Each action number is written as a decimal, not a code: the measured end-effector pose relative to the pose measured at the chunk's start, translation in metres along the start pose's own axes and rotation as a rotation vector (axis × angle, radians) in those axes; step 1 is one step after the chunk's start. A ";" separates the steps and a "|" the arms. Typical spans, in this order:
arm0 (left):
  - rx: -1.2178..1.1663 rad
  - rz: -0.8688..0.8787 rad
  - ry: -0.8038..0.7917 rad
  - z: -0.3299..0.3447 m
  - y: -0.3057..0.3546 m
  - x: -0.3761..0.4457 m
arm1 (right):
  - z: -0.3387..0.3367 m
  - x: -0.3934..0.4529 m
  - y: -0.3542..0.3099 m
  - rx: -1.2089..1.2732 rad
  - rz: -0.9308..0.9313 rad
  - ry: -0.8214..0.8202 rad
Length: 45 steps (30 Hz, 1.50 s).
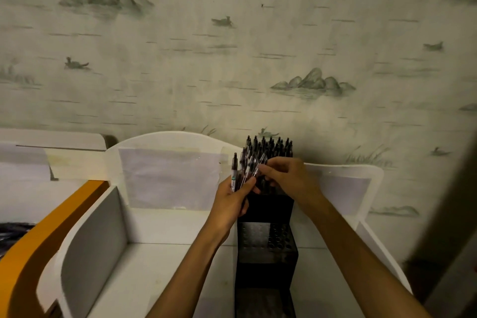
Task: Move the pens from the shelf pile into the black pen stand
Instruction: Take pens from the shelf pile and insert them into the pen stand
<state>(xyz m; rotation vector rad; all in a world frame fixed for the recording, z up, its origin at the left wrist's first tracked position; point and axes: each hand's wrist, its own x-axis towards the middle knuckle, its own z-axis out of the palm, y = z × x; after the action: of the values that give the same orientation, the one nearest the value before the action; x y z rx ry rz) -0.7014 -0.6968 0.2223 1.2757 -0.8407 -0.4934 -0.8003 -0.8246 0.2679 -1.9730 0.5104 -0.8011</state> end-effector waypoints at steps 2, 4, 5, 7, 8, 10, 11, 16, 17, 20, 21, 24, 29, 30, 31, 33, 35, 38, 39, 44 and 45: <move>0.004 -0.019 -0.004 0.000 0.001 0.000 | 0.000 0.002 0.003 0.073 0.017 0.007; 0.022 -0.019 0.008 -0.002 0.000 0.002 | -0.002 0.005 0.003 0.225 0.066 0.039; 0.031 -0.020 0.022 -0.003 -0.001 0.003 | -0.004 0.006 0.002 0.301 0.094 0.061; 0.041 -0.029 0.060 -0.005 -0.003 0.005 | -0.011 0.009 0.000 0.402 0.132 0.111; 0.051 -0.032 0.081 -0.007 -0.004 0.005 | -0.015 0.010 0.000 0.437 0.136 0.138; 0.071 -0.023 0.107 -0.009 -0.001 0.003 | -0.024 0.013 -0.002 0.475 0.113 0.200; 0.057 -0.023 0.115 -0.009 0.000 0.003 | -0.028 0.015 -0.002 0.465 0.091 0.233; -0.044 -0.077 0.129 -0.015 -0.002 0.005 | -0.046 0.023 0.005 0.170 -0.056 0.365; -0.058 -0.082 0.131 -0.017 -0.004 0.006 | -0.047 0.025 0.007 0.106 -0.079 0.375; -0.066 -0.097 0.096 -0.020 -0.008 0.008 | -0.050 0.027 0.009 -0.046 -0.137 0.402; -0.069 -0.088 0.084 -0.020 -0.008 0.007 | -0.050 0.027 0.009 -0.071 -0.159 0.405; -0.062 -0.060 0.094 -0.019 -0.006 0.004 | -0.048 0.028 0.012 -0.153 -0.219 0.391; 0.015 0.055 0.106 -0.015 -0.001 0.003 | -0.041 0.027 0.020 -0.260 -0.274 0.365; 0.022 0.058 0.106 -0.015 -0.001 0.003 | -0.041 0.027 0.020 -0.265 -0.278 0.367; 0.018 0.052 0.106 -0.015 -0.001 0.003 | -0.041 0.026 0.020 -0.271 -0.279 0.367; -0.007 0.020 0.109 -0.017 -0.003 0.002 | -0.041 0.025 0.020 -0.285 -0.253 0.338; -0.022 -0.012 0.115 -0.018 -0.006 0.001 | -0.039 0.024 0.025 -0.280 -0.186 0.278; -0.031 -0.031 0.116 -0.017 -0.008 0.000 | -0.032 0.020 0.034 -0.282 -0.136 0.249; -0.029 -0.031 0.110 -0.016 -0.008 -0.001 | -0.031 0.019 0.036 -0.270 -0.135 0.256; -0.034 -0.041 0.078 -0.015 -0.007 -0.004 | -0.030 0.012 0.037 -0.282 -0.086 0.268; -0.035 -0.038 0.075 -0.014 -0.007 -0.005 | -0.030 0.010 0.035 -0.302 -0.065 0.272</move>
<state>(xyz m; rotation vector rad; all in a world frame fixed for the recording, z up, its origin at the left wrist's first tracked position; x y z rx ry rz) -0.6923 -0.6862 0.2135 1.2718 -0.7438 -0.4855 -0.8154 -0.8662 0.2515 -2.1756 0.7680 -1.0946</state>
